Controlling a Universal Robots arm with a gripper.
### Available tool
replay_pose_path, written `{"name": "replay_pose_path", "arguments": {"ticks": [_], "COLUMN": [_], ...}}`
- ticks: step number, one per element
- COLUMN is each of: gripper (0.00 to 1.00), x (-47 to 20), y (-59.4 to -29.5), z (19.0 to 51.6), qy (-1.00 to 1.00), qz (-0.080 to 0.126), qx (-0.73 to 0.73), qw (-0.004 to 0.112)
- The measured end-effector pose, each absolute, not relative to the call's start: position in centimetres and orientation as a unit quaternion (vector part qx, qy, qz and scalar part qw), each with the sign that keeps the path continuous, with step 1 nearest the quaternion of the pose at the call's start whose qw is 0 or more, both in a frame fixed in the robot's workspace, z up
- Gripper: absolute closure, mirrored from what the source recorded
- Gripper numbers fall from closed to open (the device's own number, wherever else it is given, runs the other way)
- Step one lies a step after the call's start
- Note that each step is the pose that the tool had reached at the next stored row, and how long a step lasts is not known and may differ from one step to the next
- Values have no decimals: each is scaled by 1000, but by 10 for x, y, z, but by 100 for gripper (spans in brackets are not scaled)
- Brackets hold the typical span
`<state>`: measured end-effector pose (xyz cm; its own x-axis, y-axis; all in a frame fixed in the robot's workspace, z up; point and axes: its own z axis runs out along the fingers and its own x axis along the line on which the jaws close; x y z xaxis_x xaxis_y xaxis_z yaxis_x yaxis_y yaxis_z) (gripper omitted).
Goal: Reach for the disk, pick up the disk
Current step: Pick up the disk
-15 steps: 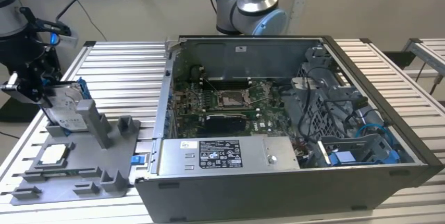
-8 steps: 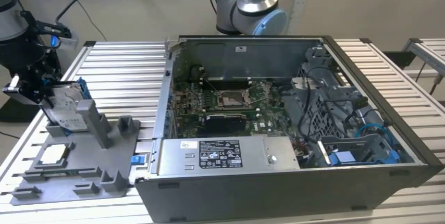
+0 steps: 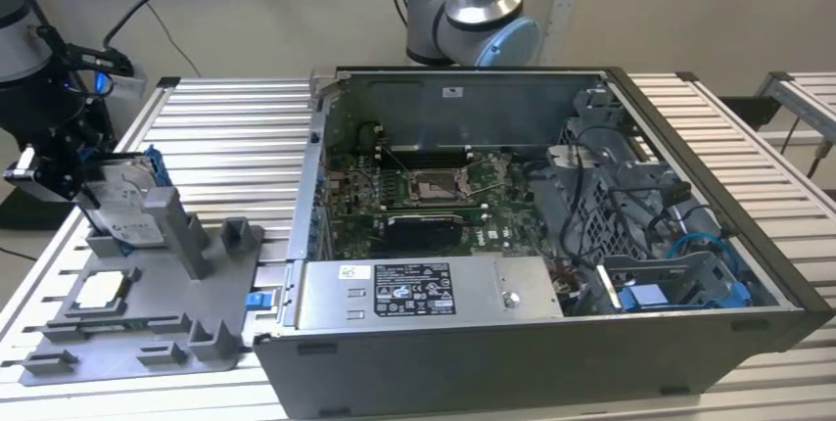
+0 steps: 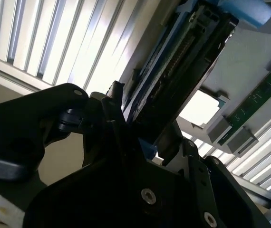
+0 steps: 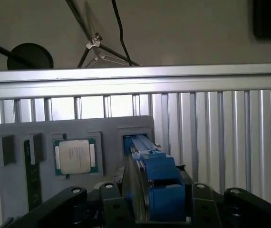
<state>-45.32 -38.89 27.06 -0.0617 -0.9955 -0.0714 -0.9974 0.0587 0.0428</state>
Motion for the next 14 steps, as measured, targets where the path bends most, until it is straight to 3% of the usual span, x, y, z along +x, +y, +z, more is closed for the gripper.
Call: {"name": "replay_pose_path", "arguments": {"ticks": [14], "gripper": [0], "x": [-453], "y": [-391], "z": [264], "qy": [727], "qz": [43], "qx": [-685], "qw": [14]}}
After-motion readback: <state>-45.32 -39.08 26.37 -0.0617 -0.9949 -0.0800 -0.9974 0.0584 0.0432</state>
